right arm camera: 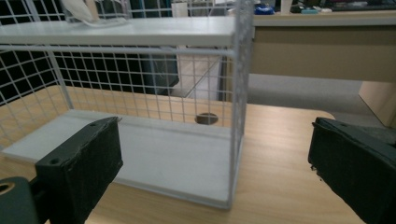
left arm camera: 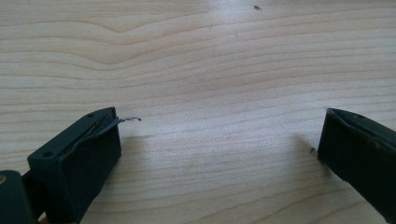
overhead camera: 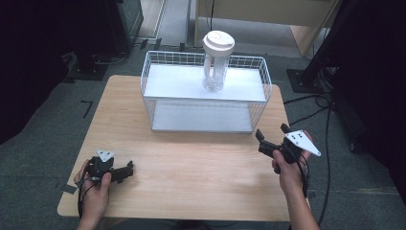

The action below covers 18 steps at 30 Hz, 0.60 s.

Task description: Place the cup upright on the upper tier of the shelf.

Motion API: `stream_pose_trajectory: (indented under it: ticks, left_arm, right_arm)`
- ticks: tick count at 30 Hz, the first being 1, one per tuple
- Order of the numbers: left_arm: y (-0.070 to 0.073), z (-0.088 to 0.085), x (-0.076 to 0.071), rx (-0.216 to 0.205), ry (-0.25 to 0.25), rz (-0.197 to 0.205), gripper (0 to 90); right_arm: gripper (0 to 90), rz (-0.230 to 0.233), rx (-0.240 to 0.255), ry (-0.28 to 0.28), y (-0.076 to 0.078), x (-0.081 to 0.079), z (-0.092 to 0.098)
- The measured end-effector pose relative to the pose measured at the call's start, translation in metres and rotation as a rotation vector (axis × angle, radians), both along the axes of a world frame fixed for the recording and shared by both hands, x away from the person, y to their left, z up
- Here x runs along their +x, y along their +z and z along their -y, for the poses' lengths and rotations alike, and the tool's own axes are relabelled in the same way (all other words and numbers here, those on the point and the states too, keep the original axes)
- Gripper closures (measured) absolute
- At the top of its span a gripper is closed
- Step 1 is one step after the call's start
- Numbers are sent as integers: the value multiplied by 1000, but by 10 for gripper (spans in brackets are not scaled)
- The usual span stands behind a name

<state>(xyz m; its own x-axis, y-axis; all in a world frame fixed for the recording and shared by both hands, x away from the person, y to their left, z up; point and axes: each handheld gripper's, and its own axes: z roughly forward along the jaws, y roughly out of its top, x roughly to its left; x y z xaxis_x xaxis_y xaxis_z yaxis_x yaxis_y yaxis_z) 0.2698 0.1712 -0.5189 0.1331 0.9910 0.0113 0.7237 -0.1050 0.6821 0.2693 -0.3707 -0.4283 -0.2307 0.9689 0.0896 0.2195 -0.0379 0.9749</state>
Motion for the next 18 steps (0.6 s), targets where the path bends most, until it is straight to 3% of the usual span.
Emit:
stream_pose_trajectory:
  ticks: [9,18]
  left_arm:
    - [0,0,0,-2,2,1,0]
    - [0,0,0,-2,1,1,0]
  right_arm:
    - [31,-67,-13,-54,-27,-15,25]
    - [31,-138,-31,-71,-49,-30,37]
